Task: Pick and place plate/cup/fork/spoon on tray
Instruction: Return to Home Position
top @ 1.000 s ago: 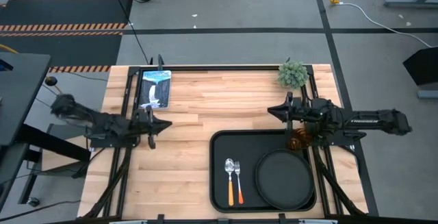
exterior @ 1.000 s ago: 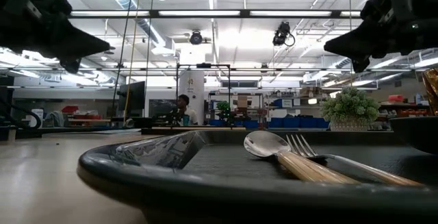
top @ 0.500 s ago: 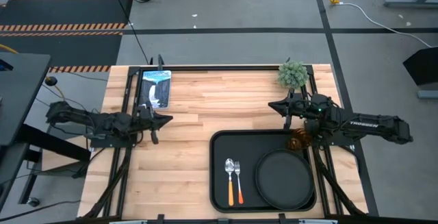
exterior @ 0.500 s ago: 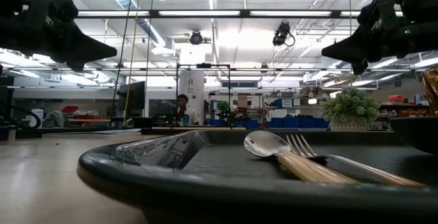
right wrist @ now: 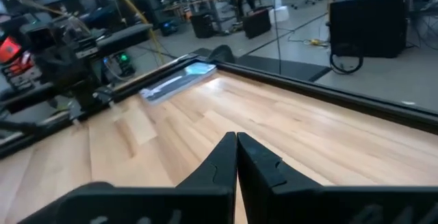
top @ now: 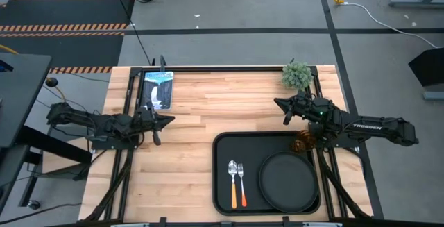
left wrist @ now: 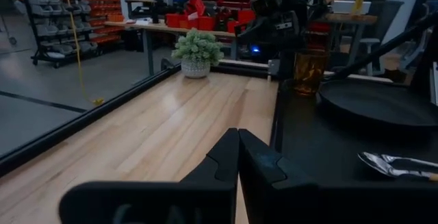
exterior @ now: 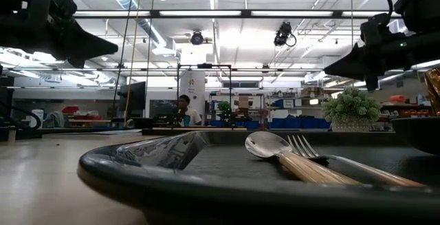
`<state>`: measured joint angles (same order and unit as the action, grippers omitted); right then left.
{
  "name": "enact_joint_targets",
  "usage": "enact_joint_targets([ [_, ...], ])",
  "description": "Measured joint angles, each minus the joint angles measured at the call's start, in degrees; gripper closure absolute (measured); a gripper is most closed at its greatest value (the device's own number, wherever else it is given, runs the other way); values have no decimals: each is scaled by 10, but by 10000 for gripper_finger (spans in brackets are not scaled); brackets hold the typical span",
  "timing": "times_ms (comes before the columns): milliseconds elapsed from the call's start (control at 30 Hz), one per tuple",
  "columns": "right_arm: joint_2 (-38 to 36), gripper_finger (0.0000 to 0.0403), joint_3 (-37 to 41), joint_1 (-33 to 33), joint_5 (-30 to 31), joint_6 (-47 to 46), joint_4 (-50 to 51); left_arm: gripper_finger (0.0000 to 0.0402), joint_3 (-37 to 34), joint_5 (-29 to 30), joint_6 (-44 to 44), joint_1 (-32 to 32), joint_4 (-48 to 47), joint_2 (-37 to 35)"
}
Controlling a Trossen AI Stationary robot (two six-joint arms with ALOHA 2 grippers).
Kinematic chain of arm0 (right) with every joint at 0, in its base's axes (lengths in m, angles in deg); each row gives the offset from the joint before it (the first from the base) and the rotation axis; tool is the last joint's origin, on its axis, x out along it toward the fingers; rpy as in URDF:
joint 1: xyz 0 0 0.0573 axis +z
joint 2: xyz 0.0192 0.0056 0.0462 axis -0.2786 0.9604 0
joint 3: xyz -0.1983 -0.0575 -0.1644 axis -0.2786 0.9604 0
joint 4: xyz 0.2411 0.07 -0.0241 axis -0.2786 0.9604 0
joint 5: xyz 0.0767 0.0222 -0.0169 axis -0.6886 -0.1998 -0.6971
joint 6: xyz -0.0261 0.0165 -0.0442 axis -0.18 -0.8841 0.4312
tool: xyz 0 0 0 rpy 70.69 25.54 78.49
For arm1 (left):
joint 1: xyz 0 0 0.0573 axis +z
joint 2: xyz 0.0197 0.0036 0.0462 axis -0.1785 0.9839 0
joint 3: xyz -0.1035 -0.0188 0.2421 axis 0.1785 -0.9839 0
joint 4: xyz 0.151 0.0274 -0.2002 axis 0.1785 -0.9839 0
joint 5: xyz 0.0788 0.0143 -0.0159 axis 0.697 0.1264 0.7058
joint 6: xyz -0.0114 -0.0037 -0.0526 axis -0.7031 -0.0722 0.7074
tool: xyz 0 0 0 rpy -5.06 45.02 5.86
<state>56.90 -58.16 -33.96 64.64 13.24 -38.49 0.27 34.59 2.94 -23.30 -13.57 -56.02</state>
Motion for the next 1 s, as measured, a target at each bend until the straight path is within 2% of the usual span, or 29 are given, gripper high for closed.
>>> enact_joint_targets([
  [1000, 0, 387, 0, 0, 7, 2, 0, 390, 0, -2, 4, 0, 7, 0],
])
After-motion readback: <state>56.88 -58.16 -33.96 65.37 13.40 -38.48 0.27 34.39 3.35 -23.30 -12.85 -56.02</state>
